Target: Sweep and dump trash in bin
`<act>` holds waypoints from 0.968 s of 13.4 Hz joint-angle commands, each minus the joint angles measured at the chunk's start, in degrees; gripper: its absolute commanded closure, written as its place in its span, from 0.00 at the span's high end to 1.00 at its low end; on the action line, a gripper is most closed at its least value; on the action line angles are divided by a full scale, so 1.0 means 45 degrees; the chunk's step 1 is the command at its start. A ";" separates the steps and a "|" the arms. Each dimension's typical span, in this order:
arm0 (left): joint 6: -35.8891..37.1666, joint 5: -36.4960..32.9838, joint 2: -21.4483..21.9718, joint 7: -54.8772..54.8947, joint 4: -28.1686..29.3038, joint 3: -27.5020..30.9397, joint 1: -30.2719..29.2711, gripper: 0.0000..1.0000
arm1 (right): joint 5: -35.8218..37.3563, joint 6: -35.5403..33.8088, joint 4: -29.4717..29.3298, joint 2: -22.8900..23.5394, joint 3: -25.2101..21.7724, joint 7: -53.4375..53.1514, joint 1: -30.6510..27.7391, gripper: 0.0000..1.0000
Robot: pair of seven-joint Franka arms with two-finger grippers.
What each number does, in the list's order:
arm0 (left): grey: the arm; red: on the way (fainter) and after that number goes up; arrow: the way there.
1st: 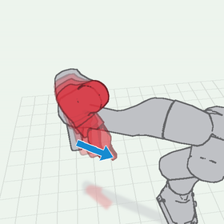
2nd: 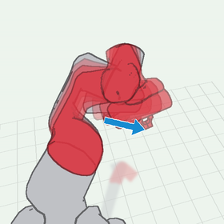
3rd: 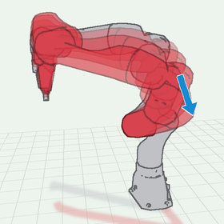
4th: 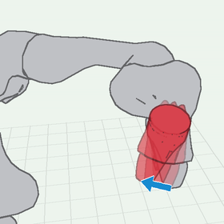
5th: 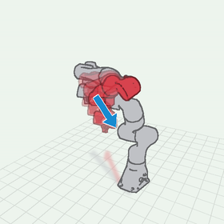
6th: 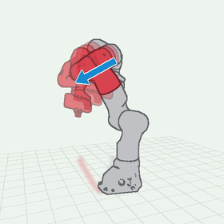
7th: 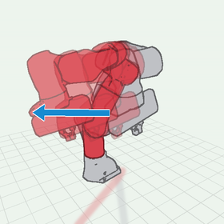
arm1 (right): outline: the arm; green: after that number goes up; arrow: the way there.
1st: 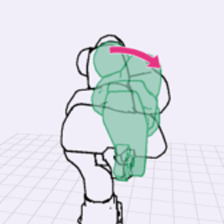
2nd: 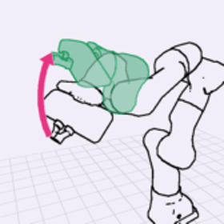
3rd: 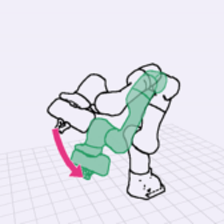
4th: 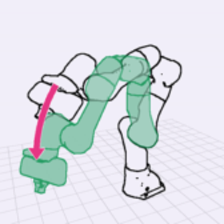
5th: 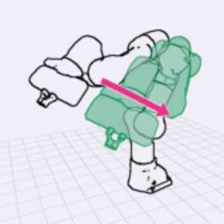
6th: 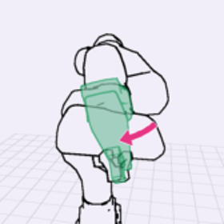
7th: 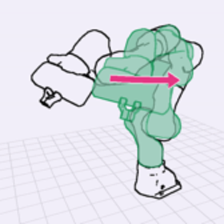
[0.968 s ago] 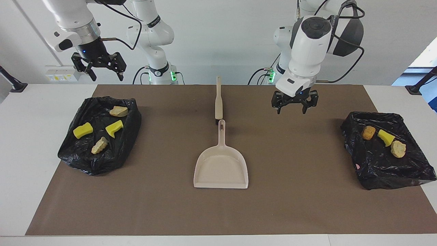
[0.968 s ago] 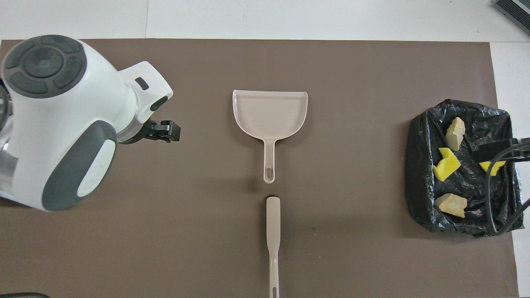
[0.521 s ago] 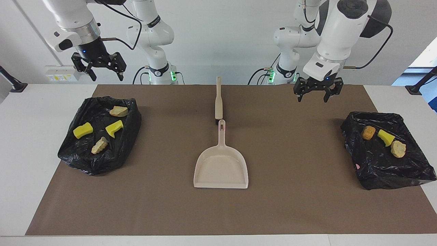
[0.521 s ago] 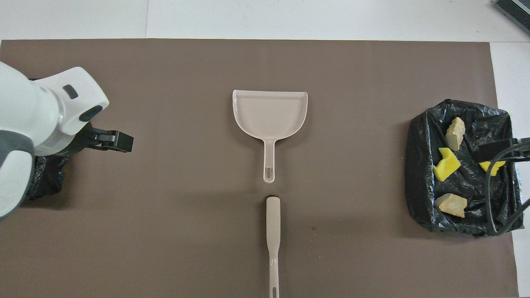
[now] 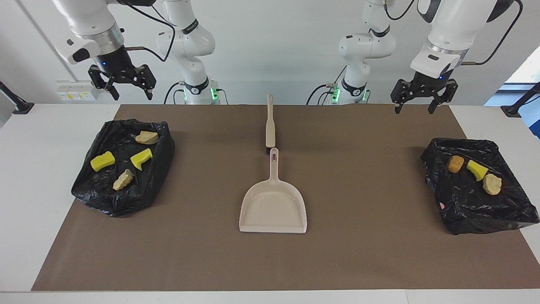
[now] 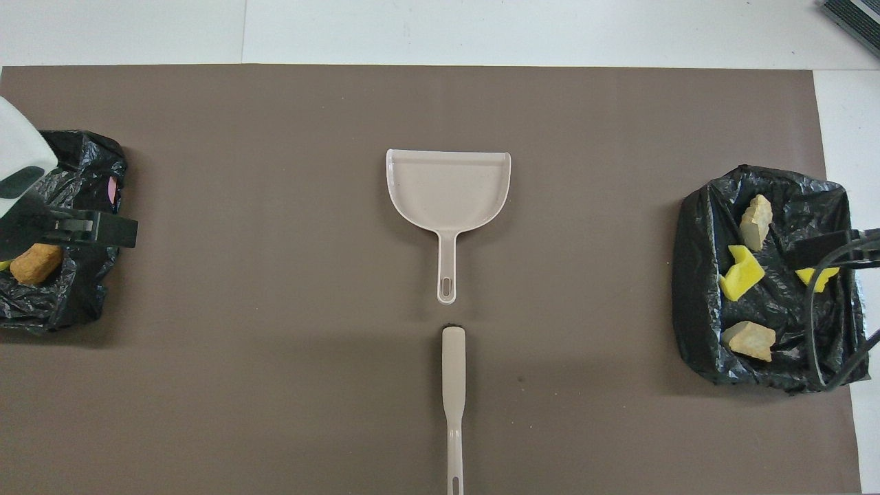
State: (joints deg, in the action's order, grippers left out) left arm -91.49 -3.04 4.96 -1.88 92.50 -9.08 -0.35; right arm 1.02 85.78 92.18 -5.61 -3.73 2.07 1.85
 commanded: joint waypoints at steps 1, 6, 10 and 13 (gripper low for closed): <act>0.0856 0.0265 -0.0340 0.0281 -0.0924 0.0512 0.0232 1.00 | -0.0226 0.0156 0.0122 -0.0160 0.0066 0.0321 -0.0158 1.00; 0.1932 0.0655 -0.0946 0.0613 -0.1903 0.1313 0.0740 1.00 | -0.0226 0.0156 0.0122 -0.0160 0.0066 0.0321 -0.0158 1.00; 0.1894 0.0559 -0.0869 0.0614 -0.1903 0.1373 0.0800 1.00 | -0.0226 0.0156 0.0122 -0.0160 0.0066 0.0321 -0.0139 1.00; 0.1835 0.0558 -0.0732 0.0712 -0.1728 0.1334 0.0800 1.00 | -0.0226 0.0156 0.0122 -0.0160 0.0066 0.0321 -0.0139 1.00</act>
State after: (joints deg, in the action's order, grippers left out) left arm -84.62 -0.82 1.58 0.54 85.45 -4.03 2.07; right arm 1.02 85.78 92.18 -5.61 -3.72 2.07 1.86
